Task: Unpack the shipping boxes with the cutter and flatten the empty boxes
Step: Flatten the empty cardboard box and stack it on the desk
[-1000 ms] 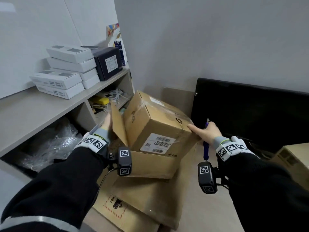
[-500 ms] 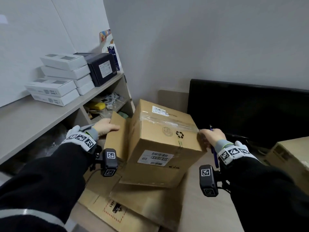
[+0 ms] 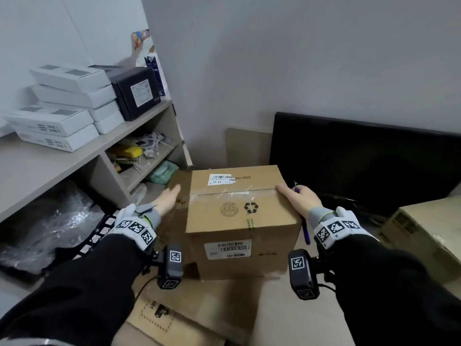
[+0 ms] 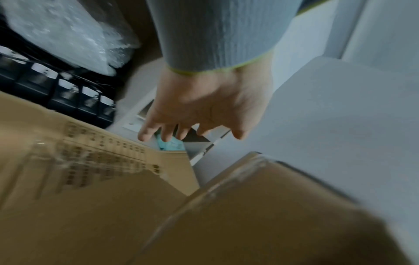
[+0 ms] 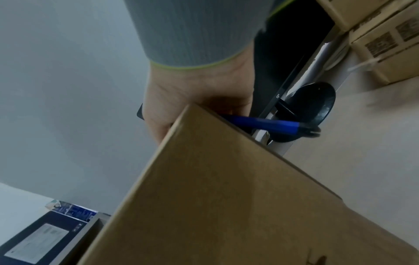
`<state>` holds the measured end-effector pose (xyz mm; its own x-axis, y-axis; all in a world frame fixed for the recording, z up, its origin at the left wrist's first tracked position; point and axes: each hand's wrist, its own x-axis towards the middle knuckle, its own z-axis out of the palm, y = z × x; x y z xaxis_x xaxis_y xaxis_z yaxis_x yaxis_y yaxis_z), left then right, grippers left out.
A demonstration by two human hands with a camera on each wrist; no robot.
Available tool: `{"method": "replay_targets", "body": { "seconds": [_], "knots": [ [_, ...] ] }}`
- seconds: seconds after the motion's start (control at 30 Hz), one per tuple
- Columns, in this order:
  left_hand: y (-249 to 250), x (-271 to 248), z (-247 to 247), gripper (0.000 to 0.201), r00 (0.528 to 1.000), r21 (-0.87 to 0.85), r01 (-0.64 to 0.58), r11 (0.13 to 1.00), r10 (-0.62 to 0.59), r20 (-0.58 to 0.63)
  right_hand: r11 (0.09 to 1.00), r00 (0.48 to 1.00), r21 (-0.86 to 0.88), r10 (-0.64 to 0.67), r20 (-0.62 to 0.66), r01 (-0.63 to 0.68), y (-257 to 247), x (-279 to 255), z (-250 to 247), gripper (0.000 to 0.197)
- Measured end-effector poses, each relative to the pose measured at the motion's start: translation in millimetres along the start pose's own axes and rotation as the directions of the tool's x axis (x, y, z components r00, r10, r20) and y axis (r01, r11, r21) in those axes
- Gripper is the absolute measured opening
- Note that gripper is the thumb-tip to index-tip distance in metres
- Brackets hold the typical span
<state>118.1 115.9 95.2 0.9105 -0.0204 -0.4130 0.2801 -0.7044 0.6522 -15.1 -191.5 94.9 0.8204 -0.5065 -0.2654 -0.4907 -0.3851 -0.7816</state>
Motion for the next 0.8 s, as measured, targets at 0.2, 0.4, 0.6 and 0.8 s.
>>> {"method": "replay_targets", "body": {
  "seconds": [0.2, 0.4, 0.6, 0.8],
  "knots": [
    [43, -1, 20, 0.106, 0.975, 0.130, -0.186, 0.974, 0.166, 0.150, 0.990, 0.997, -0.135, 0.049, 0.052, -0.042, -8, 4, 8, 0.051],
    [57, -18, 46, 0.070, 0.975, 0.420, -0.212, 0.882, 0.163, 0.150, 0.964, 0.982, -0.213, 0.176, 0.071, -0.157, -5, 13, 11, 0.067],
    [51, 4, 49, 0.066, 0.962, 0.570, -0.244, 0.785, 0.122, 0.244, 0.952, 0.967, -0.237, 0.225, 0.122, -0.192, -8, 22, 14, 0.066],
    [44, 21, 54, 0.059, 0.946, 0.547, -0.293, 0.784, 0.156, 0.284, 0.942, 0.959, -0.269, 0.244, 0.143, -0.200, -3, 32, 16, 0.068]
  ]
}}
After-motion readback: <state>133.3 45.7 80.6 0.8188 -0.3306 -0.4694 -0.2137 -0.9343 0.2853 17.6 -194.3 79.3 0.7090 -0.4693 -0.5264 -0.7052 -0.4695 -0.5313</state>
